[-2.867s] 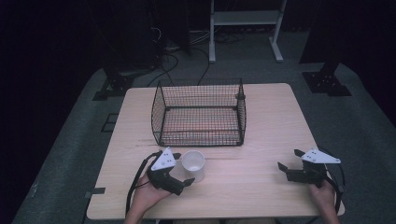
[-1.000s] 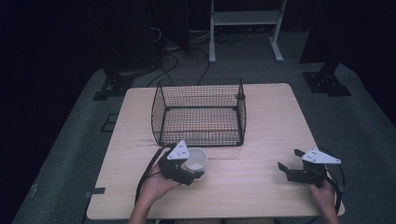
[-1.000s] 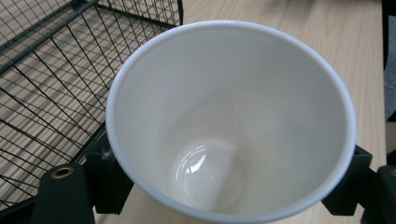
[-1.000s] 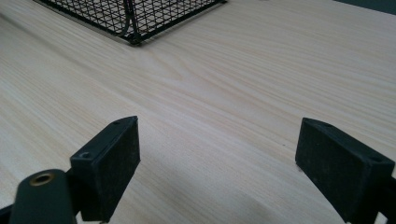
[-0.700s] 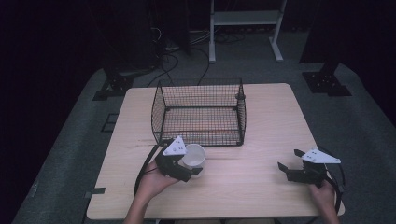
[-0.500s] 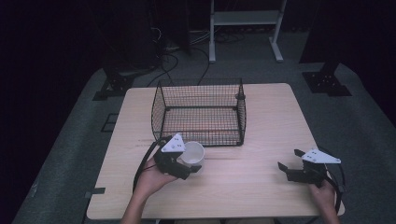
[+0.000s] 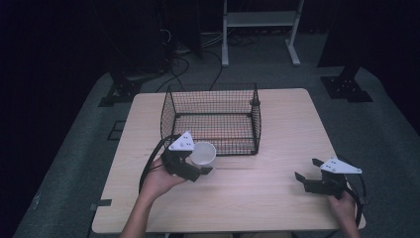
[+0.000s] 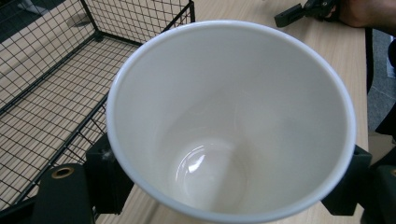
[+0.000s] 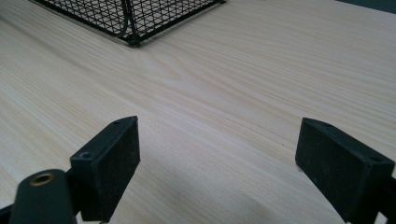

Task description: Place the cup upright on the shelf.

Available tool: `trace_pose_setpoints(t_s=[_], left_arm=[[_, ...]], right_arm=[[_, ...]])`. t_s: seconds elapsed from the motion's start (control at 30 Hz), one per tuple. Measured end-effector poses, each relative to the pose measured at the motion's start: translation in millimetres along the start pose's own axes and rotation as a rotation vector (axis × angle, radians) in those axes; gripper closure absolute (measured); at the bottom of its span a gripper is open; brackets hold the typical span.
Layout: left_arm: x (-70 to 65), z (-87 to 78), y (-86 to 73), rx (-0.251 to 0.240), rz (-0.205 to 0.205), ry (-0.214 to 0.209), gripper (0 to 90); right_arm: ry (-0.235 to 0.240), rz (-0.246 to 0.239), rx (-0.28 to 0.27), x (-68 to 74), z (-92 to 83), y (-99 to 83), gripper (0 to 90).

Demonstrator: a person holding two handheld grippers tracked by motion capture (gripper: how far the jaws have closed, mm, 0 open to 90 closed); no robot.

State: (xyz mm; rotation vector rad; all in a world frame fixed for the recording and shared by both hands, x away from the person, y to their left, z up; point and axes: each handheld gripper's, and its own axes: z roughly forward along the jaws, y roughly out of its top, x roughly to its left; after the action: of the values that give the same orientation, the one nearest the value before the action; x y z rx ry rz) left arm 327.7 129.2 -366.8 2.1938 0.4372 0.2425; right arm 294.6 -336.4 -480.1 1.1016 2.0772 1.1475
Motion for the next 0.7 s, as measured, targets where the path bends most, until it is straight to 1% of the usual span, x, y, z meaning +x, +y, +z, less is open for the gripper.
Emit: trace_pose_setpoints(t_s=[0.1,0.27,0.37,0.4,0.43,0.47,0.57,0.7], left_arm=[[3.4,-0.6,5.5,0.012,0.007,0.000,20.5],[7.6,-2.9,13.1,0.016,0.008,0.004,20.5],[12.2,-7.9,23.5,0.019,0.023,0.017,20.5],[12.2,-7.9,23.5,0.019,0.023,0.017,20.5],[15.0,-10.0,29.0,0.018,0.023,0.019,20.6],[15.0,-10.0,29.0,0.018,0.023,0.019,20.5],[21.0,-12.0,39.7,0.029,0.033,0.025,20.6],[25.9,-12.4,45.9,0.037,0.036,0.031,20.6]], right_arm=[[0.001,0.000,-0.001,-0.1,-0.1,-0.1,13.1],[0.001,0.002,-0.002,-0.2,-0.4,-0.1,13.1],[0.003,0.001,-0.001,-0.1,-0.3,-0.1,13.1],[0.003,0.001,-0.001,-0.1,-0.3,-0.1,13.1],[0.002,0.004,-0.003,-0.3,-0.5,-0.1,13.1],[0.002,0.004,-0.003,-0.3,-0.5,-0.1,13.1],[0.002,0.003,-0.004,-0.2,-0.5,-0.1,13.1],[0.003,0.002,-0.004,-0.3,-0.6,-0.1,13.1]])
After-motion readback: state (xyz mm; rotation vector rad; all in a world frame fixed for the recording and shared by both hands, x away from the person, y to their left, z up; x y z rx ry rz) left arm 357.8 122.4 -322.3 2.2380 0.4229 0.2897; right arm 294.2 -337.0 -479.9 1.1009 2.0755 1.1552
